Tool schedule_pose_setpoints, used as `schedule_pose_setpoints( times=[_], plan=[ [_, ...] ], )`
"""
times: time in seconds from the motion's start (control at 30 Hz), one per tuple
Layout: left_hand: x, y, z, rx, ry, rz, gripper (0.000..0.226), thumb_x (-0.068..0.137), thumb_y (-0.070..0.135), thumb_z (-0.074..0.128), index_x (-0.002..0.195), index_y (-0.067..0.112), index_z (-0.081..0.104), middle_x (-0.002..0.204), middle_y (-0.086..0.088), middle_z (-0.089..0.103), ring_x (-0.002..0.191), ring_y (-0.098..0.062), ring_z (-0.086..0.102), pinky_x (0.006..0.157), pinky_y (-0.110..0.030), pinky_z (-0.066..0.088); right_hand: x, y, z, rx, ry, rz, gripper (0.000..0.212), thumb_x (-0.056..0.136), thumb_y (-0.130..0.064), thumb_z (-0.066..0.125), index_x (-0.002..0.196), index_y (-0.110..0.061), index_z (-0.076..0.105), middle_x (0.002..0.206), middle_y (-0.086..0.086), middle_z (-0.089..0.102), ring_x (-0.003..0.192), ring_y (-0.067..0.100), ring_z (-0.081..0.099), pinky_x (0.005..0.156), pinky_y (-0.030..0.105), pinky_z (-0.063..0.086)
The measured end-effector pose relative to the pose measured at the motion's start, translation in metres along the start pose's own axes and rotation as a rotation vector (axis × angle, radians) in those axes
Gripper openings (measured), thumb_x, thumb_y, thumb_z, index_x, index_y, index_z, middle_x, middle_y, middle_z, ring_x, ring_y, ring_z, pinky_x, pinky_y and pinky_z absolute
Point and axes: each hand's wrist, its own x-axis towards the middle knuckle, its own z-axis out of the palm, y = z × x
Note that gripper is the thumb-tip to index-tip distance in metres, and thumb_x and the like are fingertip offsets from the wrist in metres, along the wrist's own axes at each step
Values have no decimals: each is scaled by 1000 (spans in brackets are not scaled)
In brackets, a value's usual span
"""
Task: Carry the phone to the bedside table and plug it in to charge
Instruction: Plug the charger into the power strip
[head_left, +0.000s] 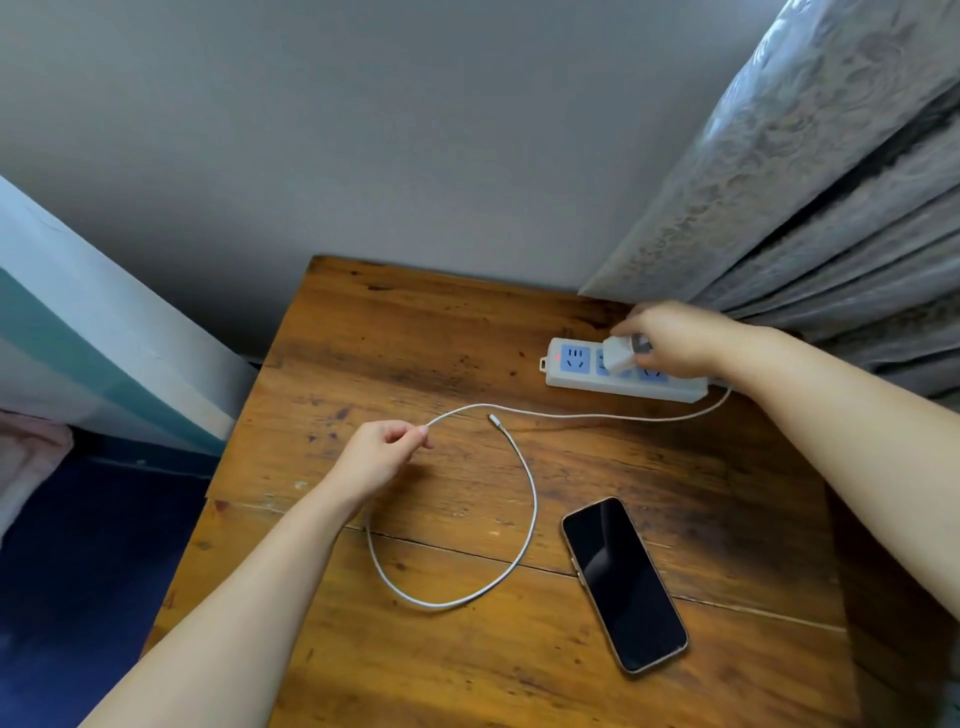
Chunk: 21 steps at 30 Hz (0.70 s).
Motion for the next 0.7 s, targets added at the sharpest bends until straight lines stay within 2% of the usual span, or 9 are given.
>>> schedule_pose_setpoints(
  times=[0.2, 0.33, 0.4, 0.53, 0.7],
  plan=[
    [-1, 3, 7, -11, 5, 29, 27, 92, 27, 53, 75, 19, 72, 54, 3, 45, 44, -6, 36, 47, -26, 30, 11, -22, -10, -190, -104, -48, 33, 90, -20, 57, 121, -11, 60, 113, 9, 56, 95, 26, 59, 77, 37, 55],
    [-2, 9, 11, -13, 5, 34, 27, 93, 26, 53, 78, 16, 72, 54, 1, 43, 42, -7, 34, 43, -23, 28, 17, -27, -9, -275, -192, -51, 30, 91, -11, 53, 120, -8, 60, 114, 11, 54, 96, 28, 59, 81, 39, 55],
    [-2, 12, 13, -30, 4, 43, 27, 93, 26, 53, 80, 14, 73, 56, -2, 42, 43, -9, 33, 43, -23, 27, 18, -28, -9, -291, -198, -56, 30, 90, -10, 53, 119, -7, 60, 113, 11, 54, 94, 27, 59, 78, 37, 54],
    [-2, 18, 16, -52, 0, 52, 27, 93, 26, 52, 80, 15, 73, 55, -1, 44, 41, -4, 35, 41, -12, 30, 20, -38, -9, -358, -193, -78, 26, 91, -8, 52, 115, -4, 61, 115, 13, 53, 78, 21, 50, 64, 30, 44],
    [-1, 21, 15, -41, 0, 37, 27, 93, 29, 52, 79, 18, 73, 55, 3, 46, 42, -4, 37, 42, -14, 33, 24, -42, -9, -404, -212, -75, 27, 89, -5, 56, 116, -2, 59, 115, 13, 54, 68, 18, 45, 55, 26, 39]
  ],
)
